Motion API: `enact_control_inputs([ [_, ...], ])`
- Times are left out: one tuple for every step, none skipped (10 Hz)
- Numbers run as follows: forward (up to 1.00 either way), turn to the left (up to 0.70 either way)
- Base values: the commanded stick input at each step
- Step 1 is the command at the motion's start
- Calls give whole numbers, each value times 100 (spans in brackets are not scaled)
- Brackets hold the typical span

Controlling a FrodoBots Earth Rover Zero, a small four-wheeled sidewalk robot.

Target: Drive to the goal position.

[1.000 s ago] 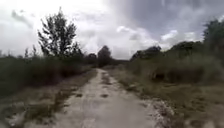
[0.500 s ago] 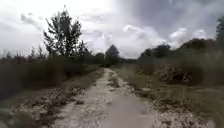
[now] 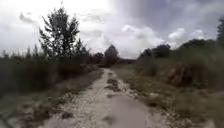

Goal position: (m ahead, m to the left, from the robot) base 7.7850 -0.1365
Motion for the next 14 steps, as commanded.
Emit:
enact_control_inputs([
  [70, 0],
  [70, 0],
  [70, 0],
  [70, 0],
  [70, 0],
  [70, 0],
  [70, 0],
  [70, 0],
  [70, 0],
  [70, 0],
  [70, 0],
  [70, 0],
  [70, 0],
  [70, 0],
])
